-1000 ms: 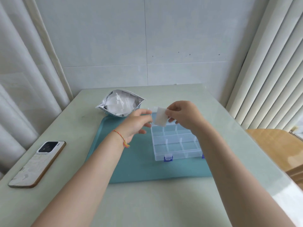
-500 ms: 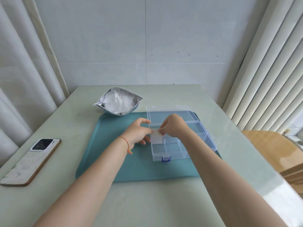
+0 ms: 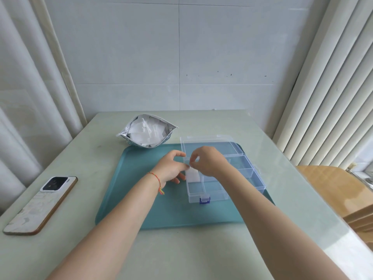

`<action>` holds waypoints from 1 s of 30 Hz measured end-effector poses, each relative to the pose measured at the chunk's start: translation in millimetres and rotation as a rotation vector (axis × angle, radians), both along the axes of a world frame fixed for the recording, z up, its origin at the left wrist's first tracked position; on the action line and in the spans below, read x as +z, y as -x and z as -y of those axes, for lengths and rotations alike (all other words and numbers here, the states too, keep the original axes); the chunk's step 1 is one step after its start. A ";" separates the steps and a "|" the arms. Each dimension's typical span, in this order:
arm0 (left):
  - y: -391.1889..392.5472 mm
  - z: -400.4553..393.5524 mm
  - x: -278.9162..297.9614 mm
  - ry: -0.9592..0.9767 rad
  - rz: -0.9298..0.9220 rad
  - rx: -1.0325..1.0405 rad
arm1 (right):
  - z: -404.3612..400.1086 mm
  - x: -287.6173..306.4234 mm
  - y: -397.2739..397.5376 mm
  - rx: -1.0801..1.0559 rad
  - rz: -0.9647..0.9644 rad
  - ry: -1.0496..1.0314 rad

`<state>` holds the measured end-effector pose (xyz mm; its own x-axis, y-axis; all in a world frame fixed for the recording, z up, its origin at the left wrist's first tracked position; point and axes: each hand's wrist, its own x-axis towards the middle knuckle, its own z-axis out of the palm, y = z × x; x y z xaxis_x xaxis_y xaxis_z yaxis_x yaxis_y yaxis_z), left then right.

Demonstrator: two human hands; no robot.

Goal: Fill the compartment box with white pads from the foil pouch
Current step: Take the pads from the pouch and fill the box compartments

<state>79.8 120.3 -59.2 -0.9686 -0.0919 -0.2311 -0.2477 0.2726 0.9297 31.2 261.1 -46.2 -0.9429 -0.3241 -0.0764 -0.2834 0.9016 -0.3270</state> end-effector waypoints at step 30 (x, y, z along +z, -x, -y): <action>6.9 129.7 8.2 0.240 -0.470 0.373 | 167.9 37.2 30.6 -0.078 -0.211 0.453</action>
